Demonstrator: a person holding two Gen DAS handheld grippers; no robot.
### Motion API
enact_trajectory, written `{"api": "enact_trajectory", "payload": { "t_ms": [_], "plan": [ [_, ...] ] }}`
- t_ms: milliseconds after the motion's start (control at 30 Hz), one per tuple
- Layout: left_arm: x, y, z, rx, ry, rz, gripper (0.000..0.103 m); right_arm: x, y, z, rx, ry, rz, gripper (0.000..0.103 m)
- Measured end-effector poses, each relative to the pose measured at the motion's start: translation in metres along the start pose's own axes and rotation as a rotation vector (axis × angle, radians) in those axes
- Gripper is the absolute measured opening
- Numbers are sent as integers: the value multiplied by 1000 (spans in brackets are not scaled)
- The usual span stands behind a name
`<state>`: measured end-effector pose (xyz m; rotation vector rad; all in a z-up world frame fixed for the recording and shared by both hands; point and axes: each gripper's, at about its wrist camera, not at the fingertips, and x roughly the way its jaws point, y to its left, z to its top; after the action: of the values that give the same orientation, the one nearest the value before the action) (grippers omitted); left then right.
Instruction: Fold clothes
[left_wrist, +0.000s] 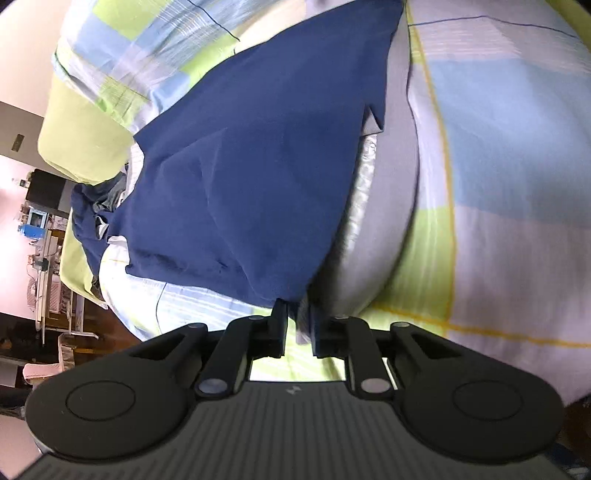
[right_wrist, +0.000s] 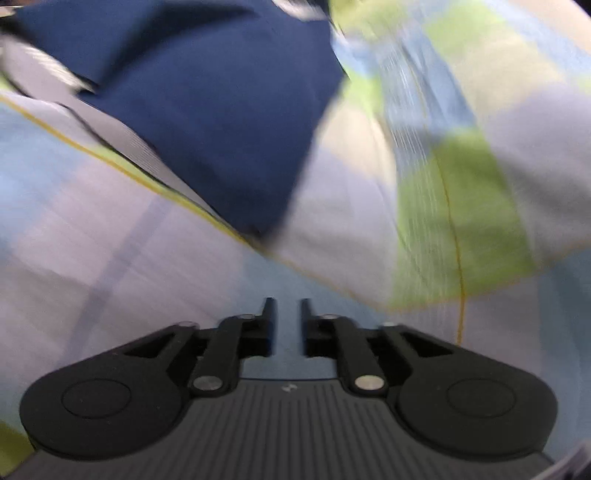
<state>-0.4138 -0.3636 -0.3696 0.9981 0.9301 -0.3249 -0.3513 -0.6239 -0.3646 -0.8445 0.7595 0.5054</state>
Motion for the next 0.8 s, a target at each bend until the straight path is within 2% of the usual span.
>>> {"api": "enact_trajectory", "payload": {
  "t_ms": [67, 100, 133, 167, 233, 367, 433, 500, 567, 600, 633, 667, 700, 800],
  "plan": [
    [-2, 1, 4, -37, 6, -23, 29, -1, 26, 27, -28, -101, 76, 32],
    [-3, 0, 4, -39, 2, -15, 35, 2, 37, 39, -31, -137, 106, 41],
    [-5, -1, 3, -35, -5, 1, 43, 4, 49, 50, -34, -173, 135, 42],
    [-5, -2, 4, -28, -13, 18, 45, 10, 61, 60, -30, -201, 170, 42],
    [-2, -4, 8, -10, -33, 57, 46, 24, 76, 76, -13, -226, 196, 42],
    [17, -1, 14, -22, -24, 55, 47, 43, 97, 94, -33, -267, 179, 42],
    [23, -1, 13, -45, -8, 63, 47, 52, 97, 99, -52, -255, 166, 43],
    [28, 5, 15, -72, 2, 41, 47, 59, 93, 103, -48, -233, 168, 46],
    [26, 8, 12, -102, -10, -8, 39, 61, 87, 103, 12, -212, 201, 50],
    [26, 8, 10, -110, -14, -26, 17, 60, 85, 102, 39, -207, 216, 51],
    [27, 9, 9, -121, -14, -39, 4, 60, 85, 98, 68, -207, 238, 51],
    [28, 10, 8, -138, -14, -53, 4, 60, 85, 97, 74, -217, 249, 51],
    [28, 13, 7, -152, -27, -46, 3, 60, 86, 95, 78, -226, 261, 44],
    [15, 23, 4, -192, -96, 28, 2, 69, 82, 102, 108, -217, 288, 2]
  ]
}}
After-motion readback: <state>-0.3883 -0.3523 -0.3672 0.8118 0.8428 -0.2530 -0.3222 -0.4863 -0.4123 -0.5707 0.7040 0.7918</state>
